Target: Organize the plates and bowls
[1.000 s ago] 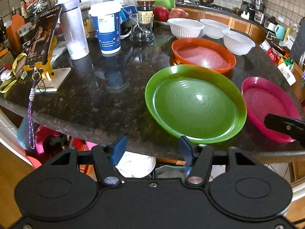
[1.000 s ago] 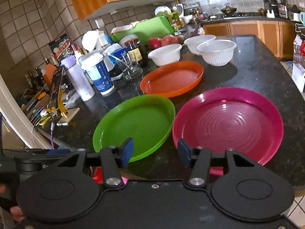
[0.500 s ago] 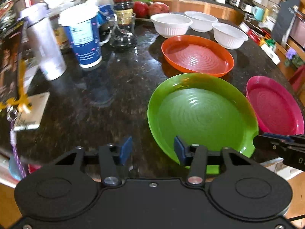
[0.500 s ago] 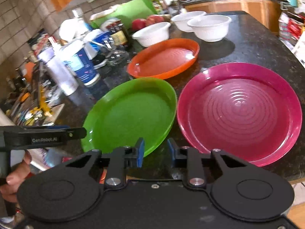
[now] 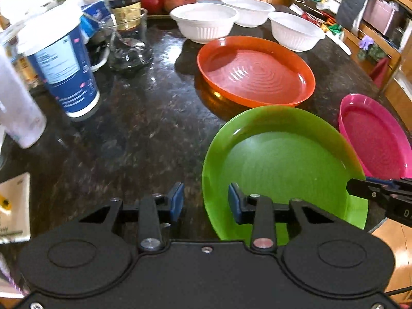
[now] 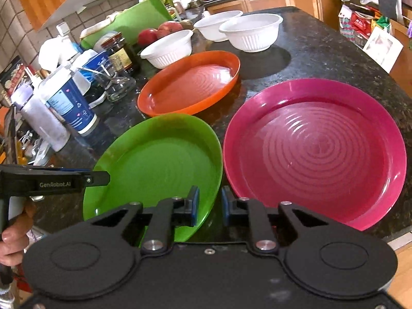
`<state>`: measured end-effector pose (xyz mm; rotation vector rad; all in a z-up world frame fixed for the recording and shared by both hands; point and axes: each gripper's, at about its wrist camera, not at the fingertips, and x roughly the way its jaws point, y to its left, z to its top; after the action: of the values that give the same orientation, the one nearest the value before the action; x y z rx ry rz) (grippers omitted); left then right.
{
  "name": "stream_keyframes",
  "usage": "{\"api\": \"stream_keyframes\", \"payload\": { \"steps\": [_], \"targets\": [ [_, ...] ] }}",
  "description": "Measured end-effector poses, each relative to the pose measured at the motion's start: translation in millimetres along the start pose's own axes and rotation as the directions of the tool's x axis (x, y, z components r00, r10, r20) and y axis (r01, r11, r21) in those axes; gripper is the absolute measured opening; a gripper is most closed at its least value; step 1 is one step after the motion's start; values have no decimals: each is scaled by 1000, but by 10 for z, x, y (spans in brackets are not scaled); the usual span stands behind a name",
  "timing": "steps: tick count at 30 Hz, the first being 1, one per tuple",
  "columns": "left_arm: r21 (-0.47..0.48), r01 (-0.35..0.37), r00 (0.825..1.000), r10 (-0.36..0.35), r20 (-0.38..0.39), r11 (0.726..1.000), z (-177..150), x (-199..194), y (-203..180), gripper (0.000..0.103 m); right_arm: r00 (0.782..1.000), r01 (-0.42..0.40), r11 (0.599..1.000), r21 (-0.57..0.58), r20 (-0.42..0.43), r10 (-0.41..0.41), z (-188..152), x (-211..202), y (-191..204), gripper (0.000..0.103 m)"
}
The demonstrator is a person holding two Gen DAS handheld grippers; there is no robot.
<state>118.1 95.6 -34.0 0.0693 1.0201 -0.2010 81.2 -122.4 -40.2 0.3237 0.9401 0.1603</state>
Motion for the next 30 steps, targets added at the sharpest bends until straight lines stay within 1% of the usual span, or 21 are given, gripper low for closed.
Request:
{"api": "stream_keyframes", "payload": {
  "steps": [3,8,14,19,21,23,30],
  "targets": [
    [14,17,1000,-17,-16,1000,69,59,12,44,1000,12,1000,7,6,-12,29,31,5,18],
    [16,42,999,-42,-19,999,156,114,51,43,1000,24,1000,10,6,-24,87,80,19,18],
    [3,46,999,-46,-27,999,193,138,77,43,999,41,999,-1,6,-41,137,133,51,18],
    [-8,45,998,-45,-31,999,186,126,113,43,998,70,997,-41,12,-69,148,159,103,14],
    [-4,46,998,-46,-31,999,174,113,107,36,997,77,996,-50,13,-77,152,163,109,11],
    [-1,54,998,-54,-34,999,160,98,110,32,997,79,995,-54,12,-79,166,174,106,10],
    [-35,63,997,-64,-48,997,122,65,212,29,997,74,995,-68,2,-74,176,196,159,8]
  ]
}}
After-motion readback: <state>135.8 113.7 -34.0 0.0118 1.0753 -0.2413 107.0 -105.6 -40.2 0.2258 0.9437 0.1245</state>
